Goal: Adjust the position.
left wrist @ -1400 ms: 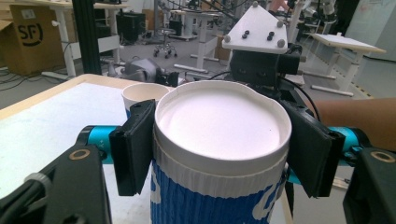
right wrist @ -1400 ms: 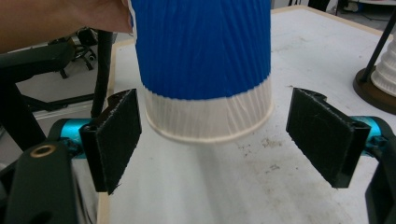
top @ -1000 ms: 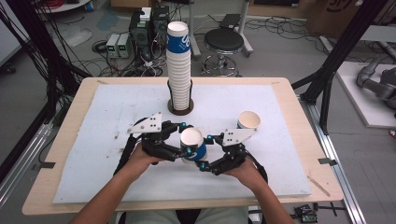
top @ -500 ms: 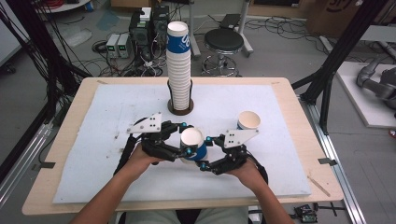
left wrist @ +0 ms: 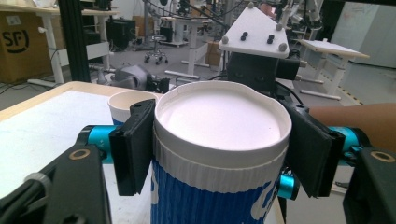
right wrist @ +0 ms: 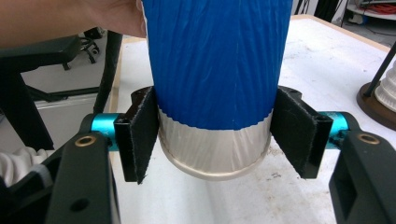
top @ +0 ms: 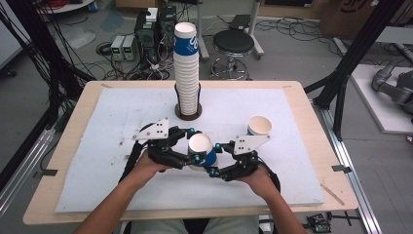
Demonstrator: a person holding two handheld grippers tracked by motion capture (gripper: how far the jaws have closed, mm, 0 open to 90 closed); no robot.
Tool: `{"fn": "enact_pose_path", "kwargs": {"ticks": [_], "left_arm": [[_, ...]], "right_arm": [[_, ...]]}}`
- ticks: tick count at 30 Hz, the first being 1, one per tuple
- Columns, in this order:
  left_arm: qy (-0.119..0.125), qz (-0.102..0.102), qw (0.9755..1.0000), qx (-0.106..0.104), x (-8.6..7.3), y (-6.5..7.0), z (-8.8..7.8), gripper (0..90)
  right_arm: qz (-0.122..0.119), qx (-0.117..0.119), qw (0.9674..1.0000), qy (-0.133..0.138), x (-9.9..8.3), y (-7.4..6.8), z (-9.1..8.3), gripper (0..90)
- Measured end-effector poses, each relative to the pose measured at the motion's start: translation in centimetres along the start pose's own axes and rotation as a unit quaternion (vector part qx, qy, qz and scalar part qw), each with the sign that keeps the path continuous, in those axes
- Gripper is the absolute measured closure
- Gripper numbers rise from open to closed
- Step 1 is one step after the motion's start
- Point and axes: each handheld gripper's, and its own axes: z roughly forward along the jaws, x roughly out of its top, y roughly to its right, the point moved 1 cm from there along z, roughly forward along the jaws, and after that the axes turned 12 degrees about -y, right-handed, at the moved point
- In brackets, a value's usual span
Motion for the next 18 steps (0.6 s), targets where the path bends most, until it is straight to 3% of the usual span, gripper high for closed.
{"fn": "enact_pose_path", "kwargs": {"ticks": [2,4,6,14,18], "left_arm": [[-0.010,-0.008,0.9998,0.014,-0.1,0.0,0.1,23.4],[-0.017,-0.023,0.9995,0.014,-0.2,-0.2,0.2,15.1],[-0.021,-0.033,0.9992,0.011,-0.3,-0.2,0.1,14.6],[-0.025,-0.030,0.9992,0.007,-0.3,-0.4,-0.8,14.6],[-0.030,-0.028,0.9991,0.006,-0.2,-0.4,-1.5,14.6]], "right_arm": [[0.000,0.000,1.0000,-0.002,0.0,0.0,0.0,35.5],[0.002,0.003,1.0000,-0.004,-0.1,0.0,0.0,35.5],[0.001,0.003,1.0000,-0.007,-0.1,0.1,0.0,35.5],[0.006,-0.005,0.9998,-0.019,-0.5,0.5,-1.0,35.6],[-0.005,-0.015,0.9992,-0.037,-0.2,0.7,-1.7,35.7]]}}
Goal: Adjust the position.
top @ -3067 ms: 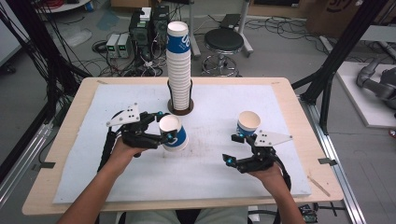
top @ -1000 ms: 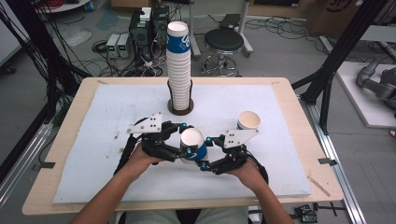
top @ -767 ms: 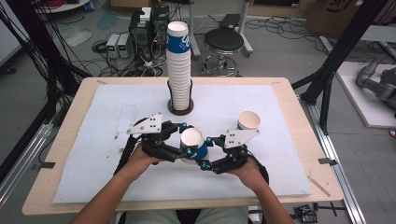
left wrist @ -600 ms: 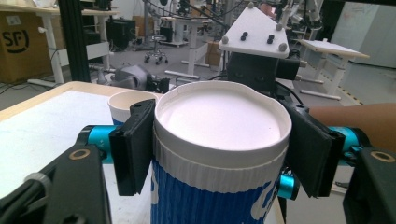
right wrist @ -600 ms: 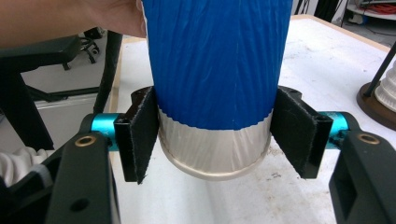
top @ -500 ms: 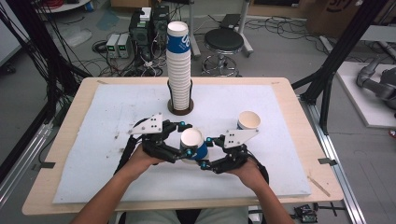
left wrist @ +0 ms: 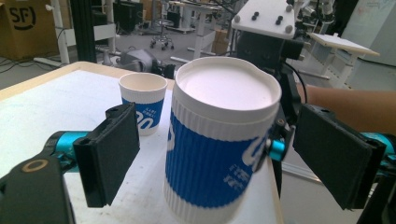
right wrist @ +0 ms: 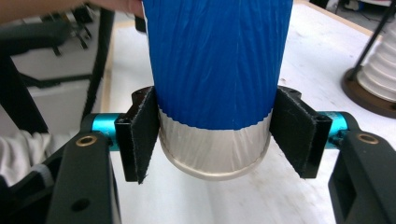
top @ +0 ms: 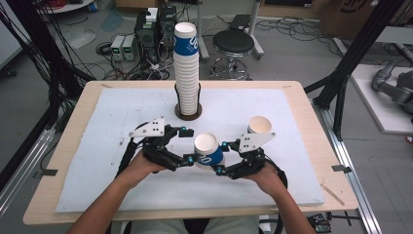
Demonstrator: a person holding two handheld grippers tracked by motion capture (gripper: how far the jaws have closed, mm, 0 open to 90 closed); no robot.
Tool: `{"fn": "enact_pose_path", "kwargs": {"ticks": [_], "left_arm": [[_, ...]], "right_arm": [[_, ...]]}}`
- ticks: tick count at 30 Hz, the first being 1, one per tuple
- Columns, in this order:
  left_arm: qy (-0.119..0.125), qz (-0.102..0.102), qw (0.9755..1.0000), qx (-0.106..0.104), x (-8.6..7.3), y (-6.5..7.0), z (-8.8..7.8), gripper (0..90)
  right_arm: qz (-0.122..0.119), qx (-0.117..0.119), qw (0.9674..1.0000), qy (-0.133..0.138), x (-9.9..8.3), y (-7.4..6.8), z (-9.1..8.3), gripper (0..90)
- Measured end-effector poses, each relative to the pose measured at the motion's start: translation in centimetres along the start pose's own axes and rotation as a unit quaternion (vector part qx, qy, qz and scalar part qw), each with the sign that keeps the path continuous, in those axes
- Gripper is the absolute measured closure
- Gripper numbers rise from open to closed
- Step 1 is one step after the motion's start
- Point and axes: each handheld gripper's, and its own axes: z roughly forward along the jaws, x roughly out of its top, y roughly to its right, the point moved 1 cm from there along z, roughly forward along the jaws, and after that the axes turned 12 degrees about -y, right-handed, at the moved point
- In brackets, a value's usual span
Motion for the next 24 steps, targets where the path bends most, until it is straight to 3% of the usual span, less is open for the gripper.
{"fn": "enact_pose_path", "kwargs": {"ticks": [7,12,15,24], "left_arm": [[-0.014,0.002,0.9999,-0.002,0.3,-0.1,-1.1,14.7],[-0.035,0.006,0.9994,-0.004,0.7,-0.1,-1.5,14.6],[-0.045,0.011,0.9989,-0.004,1.0,-0.1,-1.6,14.7],[-0.085,0.022,0.9960,-0.016,1.5,-0.3,-1.4,14.8]], "right_arm": [[-0.018,-0.016,0.9983,-0.052,0.9,0.6,-1.2,35.8],[-0.030,-0.019,0.9951,-0.093,1.6,0.7,-1.3,36.0],[-0.044,-0.016,0.9914,-0.123,2.2,0.6,-1.2,36.0],[-0.086,-0.014,0.9741,-0.209,4.2,0.3,-0.4,36.0]]}}
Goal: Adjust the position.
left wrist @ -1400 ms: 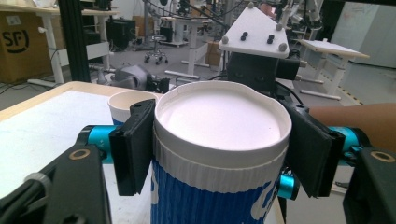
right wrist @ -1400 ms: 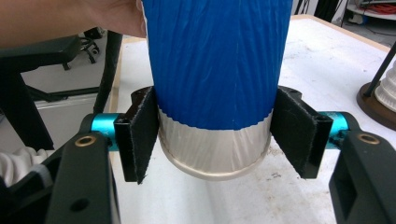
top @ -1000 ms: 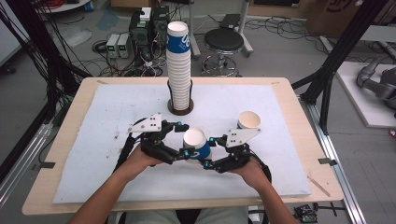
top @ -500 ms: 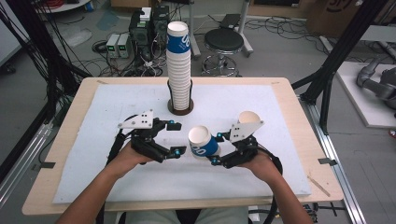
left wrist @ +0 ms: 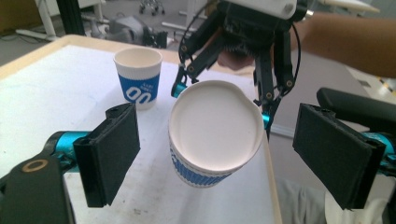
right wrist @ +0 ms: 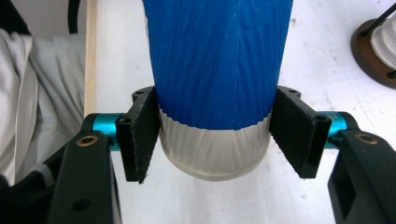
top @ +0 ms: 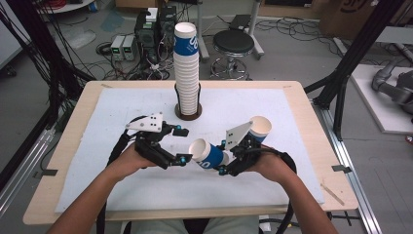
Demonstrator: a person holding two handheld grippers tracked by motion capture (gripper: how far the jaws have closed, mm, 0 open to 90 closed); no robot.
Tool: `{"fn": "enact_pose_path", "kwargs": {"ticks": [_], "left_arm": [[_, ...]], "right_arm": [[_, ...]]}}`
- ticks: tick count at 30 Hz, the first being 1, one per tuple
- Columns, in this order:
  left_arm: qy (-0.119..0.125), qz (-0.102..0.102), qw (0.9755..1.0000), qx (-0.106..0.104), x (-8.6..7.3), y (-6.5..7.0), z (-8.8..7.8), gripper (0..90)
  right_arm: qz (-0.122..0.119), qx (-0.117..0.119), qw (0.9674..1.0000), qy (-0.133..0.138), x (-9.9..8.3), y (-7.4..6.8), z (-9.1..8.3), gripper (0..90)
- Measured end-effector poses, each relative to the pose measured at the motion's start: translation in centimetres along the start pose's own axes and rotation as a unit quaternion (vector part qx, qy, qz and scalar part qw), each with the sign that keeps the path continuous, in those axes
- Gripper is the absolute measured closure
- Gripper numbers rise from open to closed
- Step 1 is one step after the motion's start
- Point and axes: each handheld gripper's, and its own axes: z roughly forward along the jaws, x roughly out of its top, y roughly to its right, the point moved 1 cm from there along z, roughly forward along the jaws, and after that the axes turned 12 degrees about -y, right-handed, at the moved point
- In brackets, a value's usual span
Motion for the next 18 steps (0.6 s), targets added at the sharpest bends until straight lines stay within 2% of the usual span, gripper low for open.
{"fn": "enact_pose_path", "kwargs": {"ticks": [4,8,11,12,14,18], "left_arm": [[-0.022,0.007,0.9997,-0.002,0.0,-0.1,0.4,14.9],[-0.034,0.007,0.9994,-0.005,0.0,0.0,0.8,14.9],[-0.048,0.011,0.9988,-0.010,0.0,0.1,1.2,15.0],[-0.054,0.015,0.9984,-0.009,0.0,0.1,1.3,15.2],[-0.064,0.017,0.9978,-0.013,0.0,0.1,1.5,15.5],[-0.078,0.021,0.9965,-0.020,0.1,-0.1,1.8,19.1]], "right_arm": [[-0.012,0.007,0.9996,-0.025,0.9,0.0,-0.1,35.9],[-0.026,0.009,0.9985,-0.047,1.8,-0.2,-0.2,35.9],[-0.043,0.010,0.9971,-0.062,2.6,-0.2,-0.1,35.9],[-0.038,0.009,0.9964,-0.075,2.8,-0.3,-0.2,35.9],[-0.042,0.012,0.9955,-0.084,3.0,-0.2,-0.2,35.9],[-0.042,0.018,0.9948,-0.091,3.5,-0.3,-0.2,35.8]]}}
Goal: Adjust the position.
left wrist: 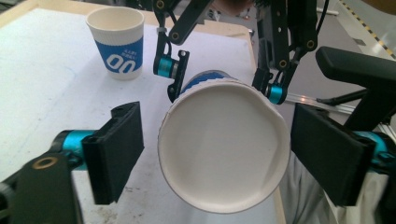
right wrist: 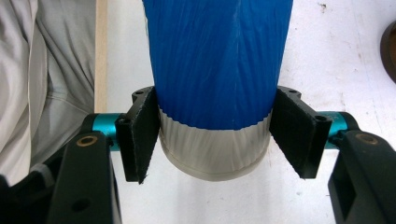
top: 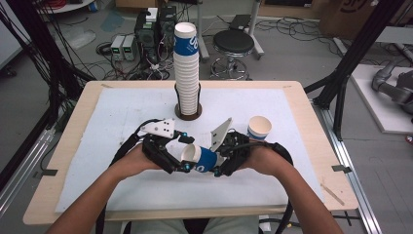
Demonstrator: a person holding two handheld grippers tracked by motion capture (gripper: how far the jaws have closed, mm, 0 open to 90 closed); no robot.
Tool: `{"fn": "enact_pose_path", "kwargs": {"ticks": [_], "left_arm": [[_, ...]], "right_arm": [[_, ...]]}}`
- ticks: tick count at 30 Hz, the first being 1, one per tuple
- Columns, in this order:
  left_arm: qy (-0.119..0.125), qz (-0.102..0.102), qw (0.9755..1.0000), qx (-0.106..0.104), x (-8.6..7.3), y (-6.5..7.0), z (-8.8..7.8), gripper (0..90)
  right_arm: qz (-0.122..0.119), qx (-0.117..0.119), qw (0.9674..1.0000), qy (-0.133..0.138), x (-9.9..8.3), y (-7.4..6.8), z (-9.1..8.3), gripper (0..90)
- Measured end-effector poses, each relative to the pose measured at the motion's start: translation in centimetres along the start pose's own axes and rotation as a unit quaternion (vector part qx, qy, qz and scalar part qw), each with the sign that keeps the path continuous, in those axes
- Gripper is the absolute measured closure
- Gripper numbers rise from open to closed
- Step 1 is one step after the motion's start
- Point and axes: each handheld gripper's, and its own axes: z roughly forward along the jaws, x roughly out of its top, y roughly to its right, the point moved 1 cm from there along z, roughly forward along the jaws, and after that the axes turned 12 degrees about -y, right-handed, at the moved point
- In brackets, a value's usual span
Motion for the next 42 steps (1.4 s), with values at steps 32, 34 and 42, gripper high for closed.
{"fn": "enact_pose_path", "kwargs": {"ticks": [32,34,42], "left_arm": [[0.060,0.003,0.9981,-0.008,-2.1,-0.7,-1.0,30.7],[0.071,0.002,0.9975,-0.007,-2.5,-0.7,-1.2,30.6],[0.102,-0.001,0.9948,0.000,-3.6,-0.7,-1.5,30.6]], "right_arm": [[0.069,0.007,0.9791,0.191,-3.2,0.5,-1.9,20.7],[0.078,0.002,0.9725,0.220,-3.7,0.5,-1.9,20.7],[0.119,-0.003,0.9539,0.275,-5.5,0.0,-1.2,20.7]]}}
